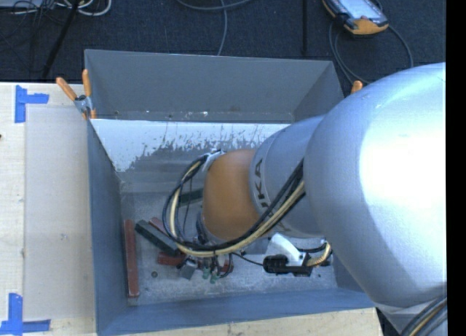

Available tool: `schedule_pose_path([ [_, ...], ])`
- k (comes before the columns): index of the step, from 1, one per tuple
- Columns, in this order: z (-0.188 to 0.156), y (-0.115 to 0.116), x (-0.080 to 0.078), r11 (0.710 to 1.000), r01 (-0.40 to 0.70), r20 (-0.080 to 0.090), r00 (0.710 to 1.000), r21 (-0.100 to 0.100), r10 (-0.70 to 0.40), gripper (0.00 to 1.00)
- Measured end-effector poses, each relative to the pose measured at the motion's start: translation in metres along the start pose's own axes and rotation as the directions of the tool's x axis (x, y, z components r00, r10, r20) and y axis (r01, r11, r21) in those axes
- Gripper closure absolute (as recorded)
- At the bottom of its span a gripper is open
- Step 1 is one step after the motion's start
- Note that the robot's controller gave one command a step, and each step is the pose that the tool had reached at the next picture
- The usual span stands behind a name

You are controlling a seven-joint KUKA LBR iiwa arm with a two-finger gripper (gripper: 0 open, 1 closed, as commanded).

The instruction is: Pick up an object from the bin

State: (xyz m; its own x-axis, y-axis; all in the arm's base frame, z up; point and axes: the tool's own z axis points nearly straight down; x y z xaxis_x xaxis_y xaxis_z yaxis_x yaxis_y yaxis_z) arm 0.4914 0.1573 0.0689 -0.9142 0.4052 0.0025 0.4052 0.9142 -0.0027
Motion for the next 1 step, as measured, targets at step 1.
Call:
schedule_pose_path([
  [1,0.0000,0.0000,0.0000,1.000,0.000,0.000,1.000,0.000,0.000,1.00],
])
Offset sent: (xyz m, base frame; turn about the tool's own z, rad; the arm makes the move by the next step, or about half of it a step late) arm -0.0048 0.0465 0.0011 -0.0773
